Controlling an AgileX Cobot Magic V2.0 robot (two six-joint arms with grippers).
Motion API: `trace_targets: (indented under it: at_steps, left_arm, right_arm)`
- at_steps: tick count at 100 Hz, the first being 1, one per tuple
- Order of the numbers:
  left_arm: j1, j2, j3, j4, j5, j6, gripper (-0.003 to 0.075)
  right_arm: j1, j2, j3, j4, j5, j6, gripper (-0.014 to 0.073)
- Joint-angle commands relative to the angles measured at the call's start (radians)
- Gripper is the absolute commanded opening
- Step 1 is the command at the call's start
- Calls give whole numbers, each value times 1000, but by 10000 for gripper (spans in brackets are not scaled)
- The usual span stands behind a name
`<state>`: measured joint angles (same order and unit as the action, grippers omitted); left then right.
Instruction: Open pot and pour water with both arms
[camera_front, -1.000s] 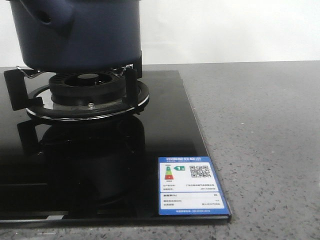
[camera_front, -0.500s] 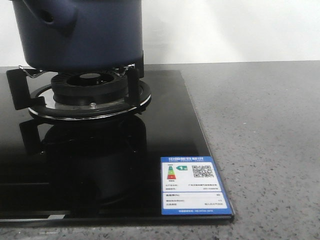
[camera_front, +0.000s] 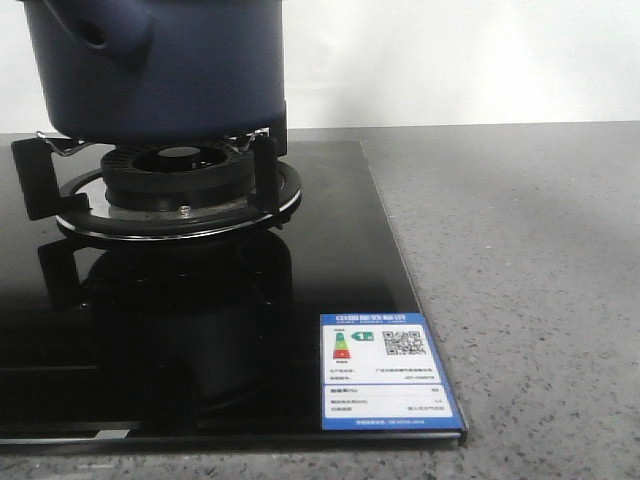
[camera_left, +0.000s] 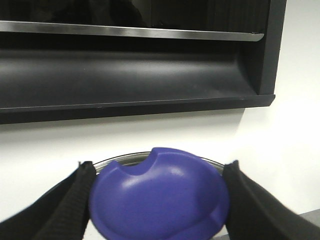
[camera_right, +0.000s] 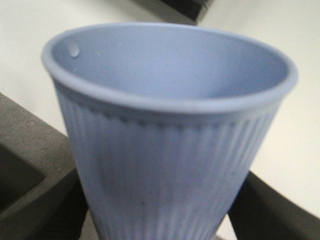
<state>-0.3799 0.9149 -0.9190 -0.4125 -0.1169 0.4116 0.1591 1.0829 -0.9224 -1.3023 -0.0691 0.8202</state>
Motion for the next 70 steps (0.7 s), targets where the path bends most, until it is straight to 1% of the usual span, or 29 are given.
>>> trace_targets:
  at_steps: [1,6,16,23,30,37,54,59,70]
  left_arm:
    - [3,-11,-38,8,-95,-3,352]
    - [3,-11,-38,8,-95,-3,352]
    - [3,-11,-38,8,-95,-3,352]
    - [3,-11,-38,8,-95,-3,352]
    - [3,-11,-38,8,-95,-3,352]
    - [3,-11,-38,8,-95,-3,352]
    - [3,-11,-38,8,-94,-3,352]
    - [3,-11,-38,8,-91,-3,352]
    - [3,-11,-38,8,-78,-3,352]
  right_arm:
    - [-76,-50,29,26,-123,40,356]
    - [-127,-63,68,40,-216,42,356]
    - [-235,-70,146,83,-455,42,356]
    - [-303,-70,194,110,-542,42,356]
    - [-357,-70,240,114,-581,40,356]
    - [-394,-70,287,124,-600,10,356]
    - [-420,-54,399,307,-668,-164,356]
    - [-420,-37,436,372,-693,-204,356]
    - [-420,23,501,464,-783,-273,356]
